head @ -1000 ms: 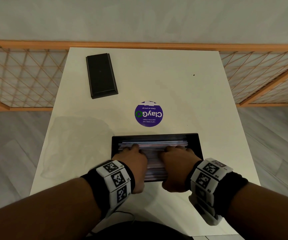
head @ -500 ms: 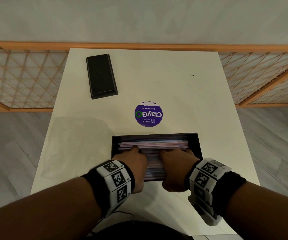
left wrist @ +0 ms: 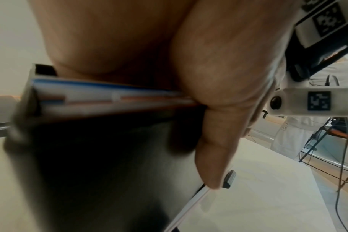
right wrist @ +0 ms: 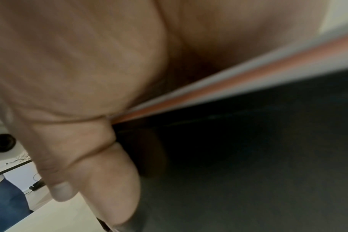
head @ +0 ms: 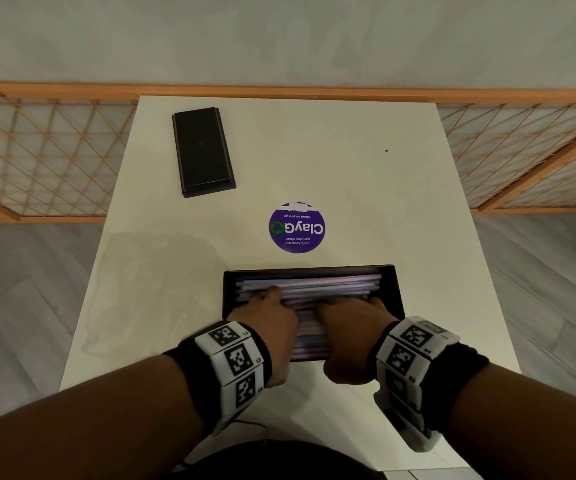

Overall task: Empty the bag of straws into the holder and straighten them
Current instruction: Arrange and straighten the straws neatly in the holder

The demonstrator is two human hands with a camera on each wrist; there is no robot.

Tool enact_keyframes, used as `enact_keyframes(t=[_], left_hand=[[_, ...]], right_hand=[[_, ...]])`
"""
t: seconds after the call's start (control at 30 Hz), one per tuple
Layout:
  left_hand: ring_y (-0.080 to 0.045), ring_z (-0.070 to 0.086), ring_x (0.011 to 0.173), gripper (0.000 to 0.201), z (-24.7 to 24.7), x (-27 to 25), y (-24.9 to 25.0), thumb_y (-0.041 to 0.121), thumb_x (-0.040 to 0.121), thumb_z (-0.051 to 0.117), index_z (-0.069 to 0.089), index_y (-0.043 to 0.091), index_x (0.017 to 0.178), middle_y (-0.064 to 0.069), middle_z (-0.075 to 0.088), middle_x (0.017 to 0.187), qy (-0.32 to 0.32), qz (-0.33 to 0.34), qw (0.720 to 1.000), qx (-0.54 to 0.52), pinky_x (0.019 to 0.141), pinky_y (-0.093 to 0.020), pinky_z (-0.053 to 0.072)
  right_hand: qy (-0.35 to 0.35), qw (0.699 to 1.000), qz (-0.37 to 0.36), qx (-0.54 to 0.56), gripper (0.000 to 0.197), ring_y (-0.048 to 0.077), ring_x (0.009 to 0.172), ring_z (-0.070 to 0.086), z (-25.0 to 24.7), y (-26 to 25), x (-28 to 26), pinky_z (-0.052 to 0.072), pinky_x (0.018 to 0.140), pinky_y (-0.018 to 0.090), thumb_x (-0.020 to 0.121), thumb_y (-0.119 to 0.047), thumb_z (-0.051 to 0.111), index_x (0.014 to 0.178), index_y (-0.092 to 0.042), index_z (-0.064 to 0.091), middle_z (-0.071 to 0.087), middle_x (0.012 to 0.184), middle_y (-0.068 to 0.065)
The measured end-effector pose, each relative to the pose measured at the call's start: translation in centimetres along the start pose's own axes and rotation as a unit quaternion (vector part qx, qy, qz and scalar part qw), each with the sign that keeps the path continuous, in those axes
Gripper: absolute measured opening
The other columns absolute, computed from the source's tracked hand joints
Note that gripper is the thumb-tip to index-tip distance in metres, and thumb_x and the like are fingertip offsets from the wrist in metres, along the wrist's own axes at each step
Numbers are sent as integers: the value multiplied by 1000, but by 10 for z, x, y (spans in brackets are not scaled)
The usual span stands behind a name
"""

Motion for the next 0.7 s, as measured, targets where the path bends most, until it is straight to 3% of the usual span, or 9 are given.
enact_keyframes(t=[0.07, 0.13, 0.33, 0.57, 0.7], left_hand=[[-28, 52, 122, 55, 0, 2, 5, 24, 82, 73, 54, 18, 132, -6, 39, 137, 3, 12, 1000, -12, 102, -42, 52], [-25, 59, 116, 58, 1, 3, 10, 22, 80, 74, 52, 19, 134, -4, 51, 133, 11, 26, 999, -28, 99, -40, 54], [-23, 66, 102, 40, 5, 0, -5, 27, 80, 70, 59, 19, 117, -1, 63, 116, -18, 13, 999, -37, 87, -37, 60], [-22, 65, 104, 42, 3, -2, -7, 29, 79, 70, 59, 20, 118, -1, 59, 119, -26, 14, 998, -47, 89, -37, 59], [-26, 60, 109, 48, 4, -1, -5, 28, 81, 70, 58, 19, 126, -5, 42, 130, -25, 9, 999, -25, 96, -39, 56]], right_hand=[[-7, 1000, -8, -19, 56, 29, 120, 48, -1, -3, 1, 35, 107, 49, 71, -37, 67, 125, -27, 57, 46, 128, 1], [1, 1000, -27, -11, 56, 28, 120, 50, -1, -7, 1, 37, 107, 50, 68, -35, 68, 123, -30, 58, 51, 127, -2], [-3, 1000, 9, 1, 42, 19, 101, 64, 2, 12, -3, 48, 98, 38, 69, -42, 63, 109, -29, 58, 65, 103, -9], [-9, 1000, 9, 4, 37, 17, 101, 62, 0, 11, -6, 47, 99, 35, 73, -40, 64, 107, -29, 56, 63, 104, -10], [-12, 1000, 9, -10, 43, 21, 105, 59, 0, 10, -5, 47, 99, 39, 72, -42, 65, 112, -28, 60, 57, 112, -6]])
Point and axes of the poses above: each hand's wrist, its own x-axis towards the middle knuckle, its own z-axis out of the palm, y = z × x, the point moved 8 cm from there along x, towards the middle knuckle
